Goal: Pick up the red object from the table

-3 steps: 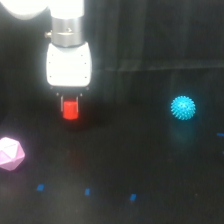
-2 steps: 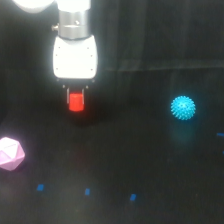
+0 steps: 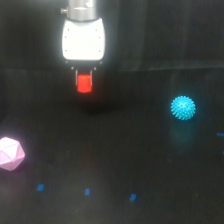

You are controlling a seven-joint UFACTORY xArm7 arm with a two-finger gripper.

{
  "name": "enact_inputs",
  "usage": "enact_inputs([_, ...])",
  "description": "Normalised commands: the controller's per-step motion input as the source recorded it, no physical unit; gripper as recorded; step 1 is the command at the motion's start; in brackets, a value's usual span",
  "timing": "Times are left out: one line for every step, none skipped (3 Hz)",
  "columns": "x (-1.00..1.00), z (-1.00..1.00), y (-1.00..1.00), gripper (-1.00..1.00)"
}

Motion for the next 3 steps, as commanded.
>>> enact_inputs([0.07,0.24,-0.6,-0.96])
enact_inputs([-0.01,-0.36,-0.9,-1.0])
enact_inputs([-0.16,0.03,-0.92,-0.96])
